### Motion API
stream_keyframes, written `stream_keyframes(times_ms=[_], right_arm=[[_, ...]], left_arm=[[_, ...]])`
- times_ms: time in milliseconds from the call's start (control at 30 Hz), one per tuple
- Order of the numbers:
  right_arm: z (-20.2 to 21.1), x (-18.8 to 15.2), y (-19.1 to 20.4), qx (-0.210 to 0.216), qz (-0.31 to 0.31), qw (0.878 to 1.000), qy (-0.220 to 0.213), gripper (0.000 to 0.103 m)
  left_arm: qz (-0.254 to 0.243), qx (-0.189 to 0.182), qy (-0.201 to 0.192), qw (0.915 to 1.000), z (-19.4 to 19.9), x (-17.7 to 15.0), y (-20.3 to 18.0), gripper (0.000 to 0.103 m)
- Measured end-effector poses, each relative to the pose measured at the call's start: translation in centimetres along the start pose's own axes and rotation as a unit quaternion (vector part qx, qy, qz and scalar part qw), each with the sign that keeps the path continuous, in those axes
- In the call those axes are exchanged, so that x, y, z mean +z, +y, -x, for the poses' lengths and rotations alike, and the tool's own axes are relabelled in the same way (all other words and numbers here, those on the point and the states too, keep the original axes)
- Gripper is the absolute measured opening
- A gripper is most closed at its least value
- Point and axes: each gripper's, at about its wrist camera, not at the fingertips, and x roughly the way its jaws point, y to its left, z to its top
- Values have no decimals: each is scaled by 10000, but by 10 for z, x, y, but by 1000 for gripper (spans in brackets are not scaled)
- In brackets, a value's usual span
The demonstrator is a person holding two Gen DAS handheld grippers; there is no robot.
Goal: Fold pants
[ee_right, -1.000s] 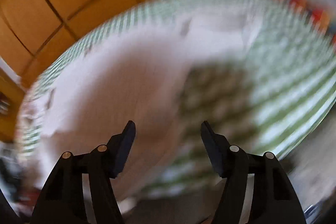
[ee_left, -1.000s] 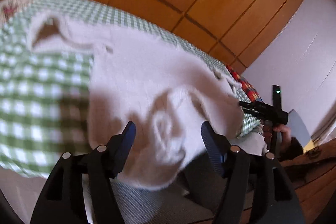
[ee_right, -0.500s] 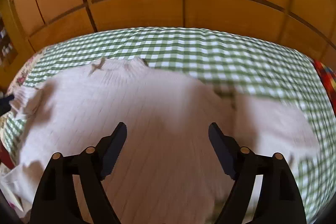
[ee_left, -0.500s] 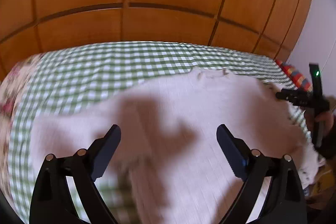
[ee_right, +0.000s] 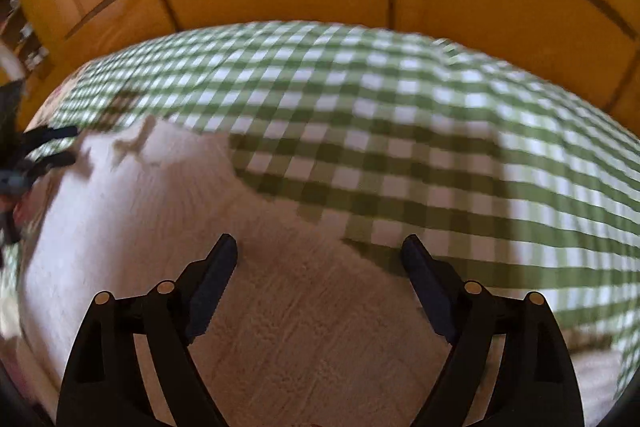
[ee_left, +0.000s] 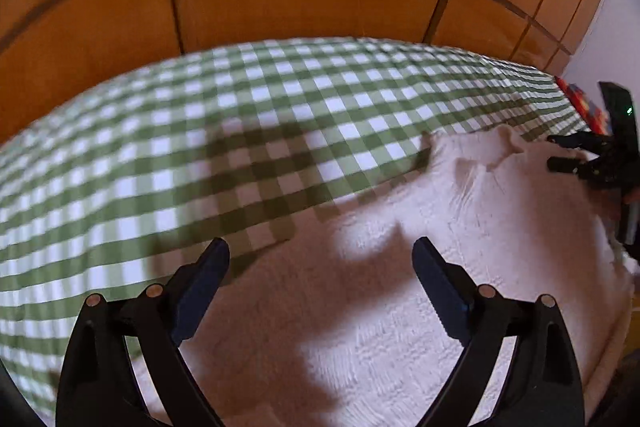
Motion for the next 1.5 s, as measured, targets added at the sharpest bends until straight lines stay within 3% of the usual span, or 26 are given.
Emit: stream_keyframes(times_ms=[67, 167, 267, 300, 333, 367, 400, 467, 567, 700, 833, 1033, 1167, 1333, 1467, 1500], right_arm=[[-1, -5, 3, 62, 194, 9998, -29, 84], [-1, -13, 11, 60, 486, 9988, -63, 78], [1, -18, 17, 6, 645, 9978, -139, 58], [3, -19, 19, 14, 674, 9976, -163, 47], [3, -20, 21, 3, 704, 9973, -184, 36], [5, -22, 24, 2, 758, 9969, -209, 29], [6, -24, 30, -30, 833, 9962, -243, 19], [9, -28, 38, -217, 945, 9949, -274, 14], [11, -30, 56, -695, 1105, 9907, -397, 11], [28, -22, 61, -1062, 1162, 9843, -801, 10], [50, 2, 58, -1424, 1012, 9752, -1361, 10], [52, 54, 47, -1722, 552, 9666, -1815, 10], [25, 83, 26, -1711, 273, 9700, -1705, 10], [-29, 90, 3, -1574, -9, 9792, -1283, 11], [-59, 81, -4, -1681, 16, 9800, -1064, 23], [-58, 82, -4, -1713, -10, 9793, -1082, 31]], left_arm=[[44, -287, 154, 9995, -8, -7, 3, 91], [-277, -249, 120, 9992, -11, -18, -3, 86], [-380, -62, 112, 9992, -8, -20, -8, 59], [-378, -27, 113, 9992, -8, -20, -10, 45], [-405, -9, 115, 9991, -7, -20, -13, 38], [-441, -82, 150, 9989, -9, -19, -16, 21], [-527, -98, 196, 9984, -7, -22, -23, 15], [-756, 109, 170, 9969, -5, -24, -34, 13], [-918, 541, -13, 9943, 6, -26, -45, 11], [-698, 955, -671, 9907, 37, -12, -46, 11], [-684, 1270, -1204, 9822, 58, 11, -46, 11], [-457, 1553, -1588, 9739, 52, 66, -30, 11], [-552, 1775, -1417, 9723, 21, 94, -21, 11], [-694, 2065, -937, 9715, -40, 104, -11, 14], [-656, 2263, -661, 9696, -75, 92, -3, 26], [-676, 2358, -684, 9670, -76, 90, -3, 37]])
